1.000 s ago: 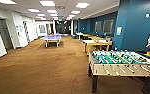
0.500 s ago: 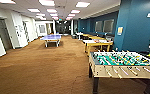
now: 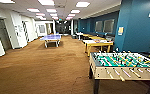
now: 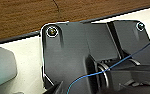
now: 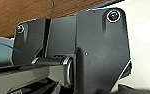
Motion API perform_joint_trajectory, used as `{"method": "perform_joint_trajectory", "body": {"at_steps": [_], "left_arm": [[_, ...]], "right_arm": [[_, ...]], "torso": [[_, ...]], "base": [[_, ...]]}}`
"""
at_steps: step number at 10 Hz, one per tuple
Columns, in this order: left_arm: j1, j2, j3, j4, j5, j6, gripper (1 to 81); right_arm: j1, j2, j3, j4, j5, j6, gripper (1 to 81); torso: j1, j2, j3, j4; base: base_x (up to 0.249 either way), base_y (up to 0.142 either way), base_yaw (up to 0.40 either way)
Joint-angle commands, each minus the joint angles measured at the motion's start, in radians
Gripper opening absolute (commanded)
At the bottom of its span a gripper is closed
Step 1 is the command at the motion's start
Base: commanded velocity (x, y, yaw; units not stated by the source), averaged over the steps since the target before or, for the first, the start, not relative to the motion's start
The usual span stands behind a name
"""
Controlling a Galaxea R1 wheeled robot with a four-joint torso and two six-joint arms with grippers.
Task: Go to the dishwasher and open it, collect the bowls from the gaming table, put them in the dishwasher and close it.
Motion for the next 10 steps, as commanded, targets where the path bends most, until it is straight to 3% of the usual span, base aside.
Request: {"method": "perform_joint_trajectory", "body": {"at_steps": [1, 5, 10], "left_arm": [[-0.055, -0.01, -0.004, -0.002, 0.041, -0.001, 81.1], [-0.055, -0.007, -0.004, -0.002, 0.041, -0.001, 81.1], [-0.055, -0.006, -0.004, -0.002, 0.041, -0.001, 81.1]], "right_arm": [[0.058, 0.002, 0.002, -0.005, -0.058, -0.002, 81.1], [0.055, 0.002, 0.0, -0.005, -0.058, -0.002, 81.1], [0.052, 0.002, 0.0, -0.005, -0.058, -0.002, 81.1]], "torso": [[0.0, 0.0, 0.0, 0.0], [0.0, 0.0, 0.0, 0.0], [0.0, 0.0, 0.0, 0.0]], "base": [[0.091, 0.0, 0.0], [0.082, 0.032, 0.0], [0.0, 0.039, 0.0]]}}
